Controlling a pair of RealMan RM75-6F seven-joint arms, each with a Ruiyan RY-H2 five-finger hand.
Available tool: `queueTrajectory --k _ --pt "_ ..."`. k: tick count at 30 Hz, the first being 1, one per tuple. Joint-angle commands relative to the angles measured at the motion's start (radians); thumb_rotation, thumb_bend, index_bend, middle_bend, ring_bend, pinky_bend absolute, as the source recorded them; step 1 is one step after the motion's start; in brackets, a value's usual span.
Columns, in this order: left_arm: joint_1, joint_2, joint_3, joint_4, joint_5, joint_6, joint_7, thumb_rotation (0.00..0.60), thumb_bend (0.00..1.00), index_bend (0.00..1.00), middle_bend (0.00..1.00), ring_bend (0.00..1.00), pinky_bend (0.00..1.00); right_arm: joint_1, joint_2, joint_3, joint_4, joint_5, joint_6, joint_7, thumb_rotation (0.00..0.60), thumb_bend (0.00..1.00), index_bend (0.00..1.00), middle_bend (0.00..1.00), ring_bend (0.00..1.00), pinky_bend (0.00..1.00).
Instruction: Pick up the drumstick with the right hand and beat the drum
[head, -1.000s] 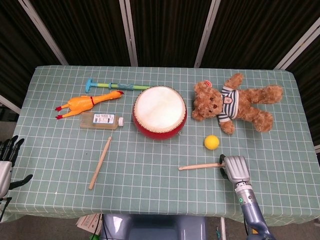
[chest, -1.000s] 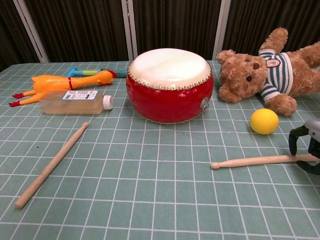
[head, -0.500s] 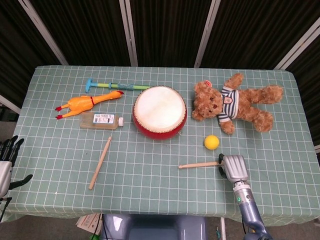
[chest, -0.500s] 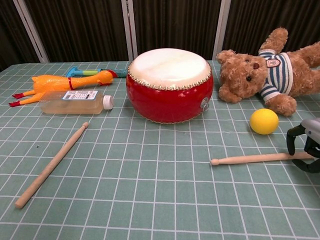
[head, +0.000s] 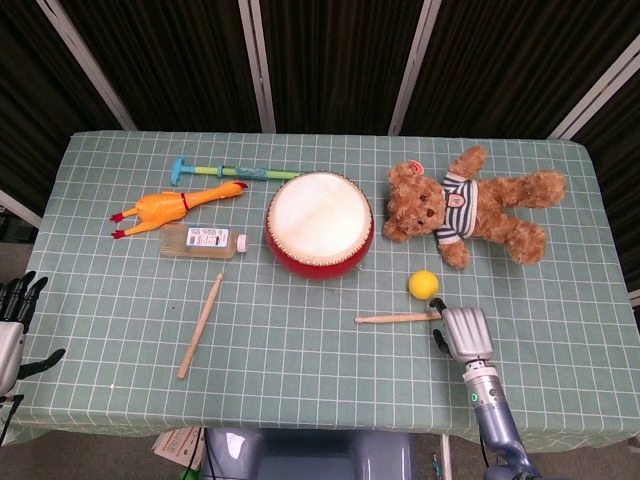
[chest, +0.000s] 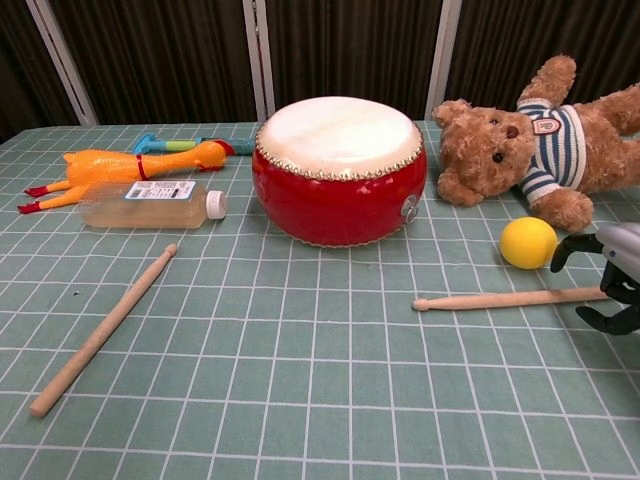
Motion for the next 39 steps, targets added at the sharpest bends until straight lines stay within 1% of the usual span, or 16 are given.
queueTrajectory --k 1,6,14,20,28,31,34,39 --pt "0.0 0.0 0.0 0.0 -0.001 0.0 0.0 0.6 0.0 0.0 0.0 0.0 0.03 0.001 0.002 -0.002 -0.004 0.008 -0.005 -0.009 0.6 0.42 0.31 1.0 1.0 0.94" --pt "-0.002 0.0 -0.001 -0.001 -0.006 -0.008 -0.002 0.6 0.0 0.0 0.0 0.0 0.03 0.002 -0.008 -0.003 0.011 0.03 -0.017 -0.016 0.6 0.42 0.31 1.0 1.0 0.94" --pt "-0.006 0.004 -0.001 -0.009 -0.012 -0.019 -0.003 0.6 0.0 0.0 0.0 0.0 0.03 0.003 -0.039 0.005 0.057 0.046 -0.022 0.009 0.6 0.42 0.31 1.0 1.0 0.94" --pt "-0.004 0.004 0.0 -0.011 -0.011 -0.016 -0.002 0.6 0.0 0.0 0.0 0.0 0.03 0.004 -0.057 0.008 0.086 0.051 -0.024 0.022 0.6 0.42 0.37 1.0 1.0 0.94" --pt "-0.004 0.004 0.001 -0.012 -0.012 -0.017 -0.002 0.6 0.0 0.0 0.0 0.0 0.03 0.004 -0.08 0.015 0.12 0.07 -0.034 0.037 0.6 0.42 0.51 1.0 1.0 0.94" --pt "-0.005 0.005 0.0 -0.014 -0.014 -0.019 -0.003 0.6 0.0 0.0 0.0 0.0 0.03 0.002 -0.085 0.014 0.127 0.069 -0.032 0.044 0.6 0.42 0.59 1.0 1.0 0.94" --pt "-0.005 0.006 0.0 -0.015 -0.017 -0.021 -0.004 0.6 0.0 0.0 0.0 0.0 0.03 0.001 -0.086 0.013 0.129 0.065 -0.029 0.047 0.6 0.47 0.69 1.0 1.0 0.94" --pt "-0.005 0.007 0.0 -0.018 -0.018 -0.023 -0.005 0.6 0.0 0.0 0.0 0.0 0.03 0.001 -0.078 0.018 0.117 0.062 -0.022 0.048 0.6 0.51 0.82 1.0 1.0 0.94"
